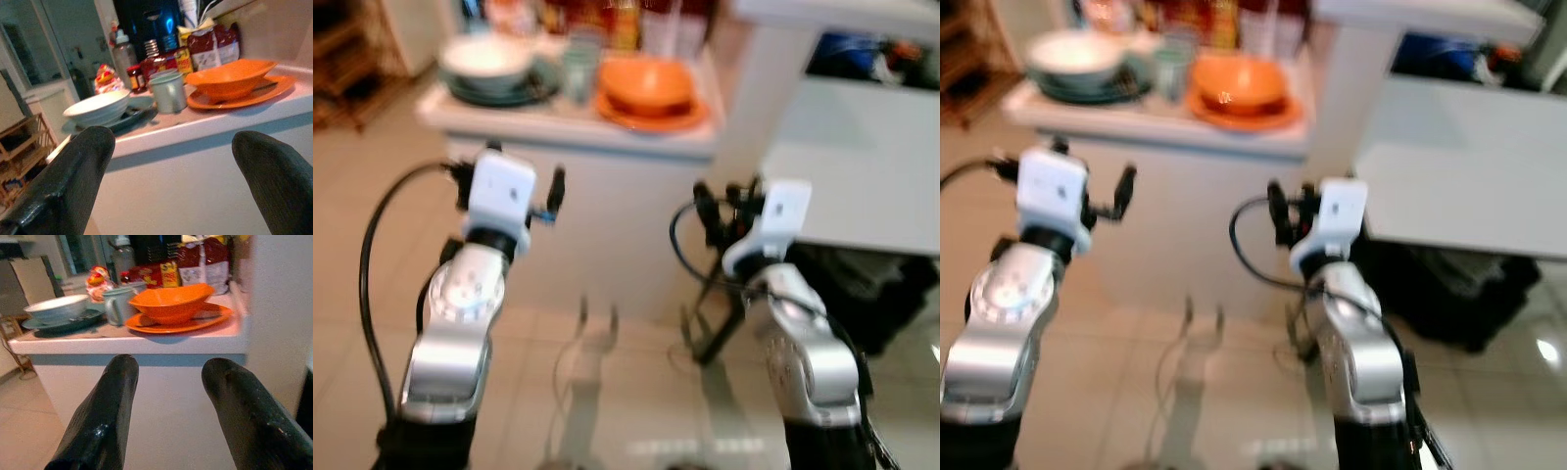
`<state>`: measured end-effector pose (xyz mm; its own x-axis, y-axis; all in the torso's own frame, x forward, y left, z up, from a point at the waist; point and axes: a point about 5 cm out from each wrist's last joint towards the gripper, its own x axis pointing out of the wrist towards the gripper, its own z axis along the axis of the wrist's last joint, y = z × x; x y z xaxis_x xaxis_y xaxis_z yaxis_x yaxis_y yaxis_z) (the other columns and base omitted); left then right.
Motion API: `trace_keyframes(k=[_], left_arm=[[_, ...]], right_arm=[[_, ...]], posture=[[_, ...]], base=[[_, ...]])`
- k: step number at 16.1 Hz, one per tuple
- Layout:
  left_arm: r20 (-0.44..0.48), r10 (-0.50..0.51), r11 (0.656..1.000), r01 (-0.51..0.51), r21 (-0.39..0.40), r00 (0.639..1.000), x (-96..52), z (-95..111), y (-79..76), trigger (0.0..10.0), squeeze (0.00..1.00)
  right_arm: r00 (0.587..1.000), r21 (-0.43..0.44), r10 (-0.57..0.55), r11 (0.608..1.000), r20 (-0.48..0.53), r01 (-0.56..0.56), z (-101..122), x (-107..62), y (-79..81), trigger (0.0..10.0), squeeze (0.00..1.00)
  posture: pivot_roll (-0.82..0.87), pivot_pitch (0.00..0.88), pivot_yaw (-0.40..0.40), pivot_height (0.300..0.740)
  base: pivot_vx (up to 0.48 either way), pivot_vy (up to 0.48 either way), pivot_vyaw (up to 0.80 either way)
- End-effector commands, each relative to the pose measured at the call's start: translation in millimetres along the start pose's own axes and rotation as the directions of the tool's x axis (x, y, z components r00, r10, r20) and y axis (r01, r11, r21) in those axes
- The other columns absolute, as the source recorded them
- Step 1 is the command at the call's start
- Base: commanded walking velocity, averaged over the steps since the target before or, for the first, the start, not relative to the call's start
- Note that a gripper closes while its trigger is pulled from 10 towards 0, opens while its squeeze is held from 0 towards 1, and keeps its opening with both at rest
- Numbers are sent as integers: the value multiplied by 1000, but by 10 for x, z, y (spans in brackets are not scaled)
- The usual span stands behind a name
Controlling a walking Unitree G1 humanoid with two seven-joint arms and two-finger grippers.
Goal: Setting the table
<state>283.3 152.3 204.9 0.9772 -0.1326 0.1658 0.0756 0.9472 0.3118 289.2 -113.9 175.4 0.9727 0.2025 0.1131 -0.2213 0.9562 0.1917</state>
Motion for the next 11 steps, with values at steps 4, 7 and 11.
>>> trace_keyframes(k=[4,7,11], left_arm=[[23,1,1000,0,-16,1000,37,58,-32,10000,0],[32,-5,1000,6,-31,999,51,91,-20,10000,0],[41,-18,999,19,-25,999,56,109,-39,10000,0]], right_arm=[[999,-40,-35,999,29,36,102,29,-102,10000,0],[997,-36,-31,999,68,34,220,75,-113,10000,0],[997,-23,-41,999,65,42,253,125,-149,10000,0]], posture=[[85,35,-45,740],[85,42,-46,740],[83,47,-50,740]], base=[[88,0,0],[441,0,0],[478,0,0]])
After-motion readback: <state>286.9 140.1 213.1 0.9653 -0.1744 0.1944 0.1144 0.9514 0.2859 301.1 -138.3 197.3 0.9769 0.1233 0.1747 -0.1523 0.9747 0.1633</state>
